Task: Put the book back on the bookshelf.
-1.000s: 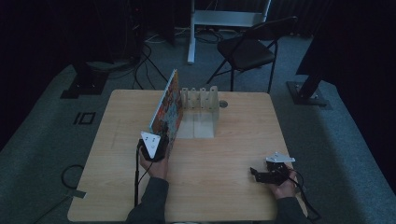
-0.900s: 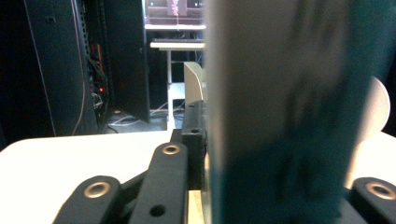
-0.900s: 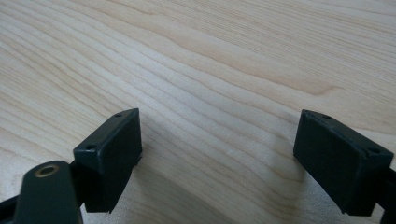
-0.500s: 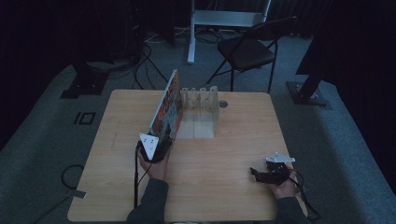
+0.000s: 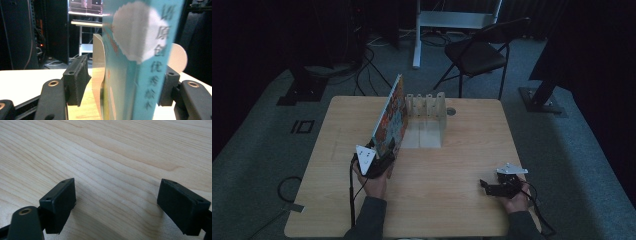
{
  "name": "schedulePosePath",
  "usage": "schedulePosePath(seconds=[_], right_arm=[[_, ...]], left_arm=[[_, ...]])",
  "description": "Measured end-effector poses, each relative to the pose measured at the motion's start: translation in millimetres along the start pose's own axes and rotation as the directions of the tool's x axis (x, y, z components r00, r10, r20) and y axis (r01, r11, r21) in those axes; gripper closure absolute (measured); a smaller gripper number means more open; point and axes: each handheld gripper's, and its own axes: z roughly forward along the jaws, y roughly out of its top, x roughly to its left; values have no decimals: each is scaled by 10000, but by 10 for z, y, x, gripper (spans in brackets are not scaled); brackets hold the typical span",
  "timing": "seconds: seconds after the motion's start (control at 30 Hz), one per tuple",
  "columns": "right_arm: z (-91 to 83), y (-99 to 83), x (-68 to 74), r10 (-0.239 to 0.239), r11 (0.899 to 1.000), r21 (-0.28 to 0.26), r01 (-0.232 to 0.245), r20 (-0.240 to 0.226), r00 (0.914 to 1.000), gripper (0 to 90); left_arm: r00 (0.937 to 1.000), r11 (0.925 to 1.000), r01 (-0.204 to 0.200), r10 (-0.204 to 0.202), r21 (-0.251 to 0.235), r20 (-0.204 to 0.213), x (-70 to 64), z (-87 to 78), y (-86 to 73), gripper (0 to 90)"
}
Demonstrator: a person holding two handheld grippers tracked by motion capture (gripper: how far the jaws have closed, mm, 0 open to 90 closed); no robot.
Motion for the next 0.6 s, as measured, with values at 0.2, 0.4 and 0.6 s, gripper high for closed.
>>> schedulePosePath(seconds=[0.2, 0.4, 0.6], right_arm=[[0, 0, 0, 3, 10000, 1, -3, 1, 10000, 147], [0, 0, -1, -5, 10000, -4, 5, -2, 10000, 147], [1, 0, -1, -1, 10000, -1, 1, -10, 10000, 144]], left_arm=[[9976, 9994, 202, -221, 298, 657, 67, -125, 32, 378], [9911, 9976, 322, -397, 608, 1273, 155, -256, 59, 379], [9750, 9899, -145, -172, 1407, 2216, 237, -344, 53, 414]])
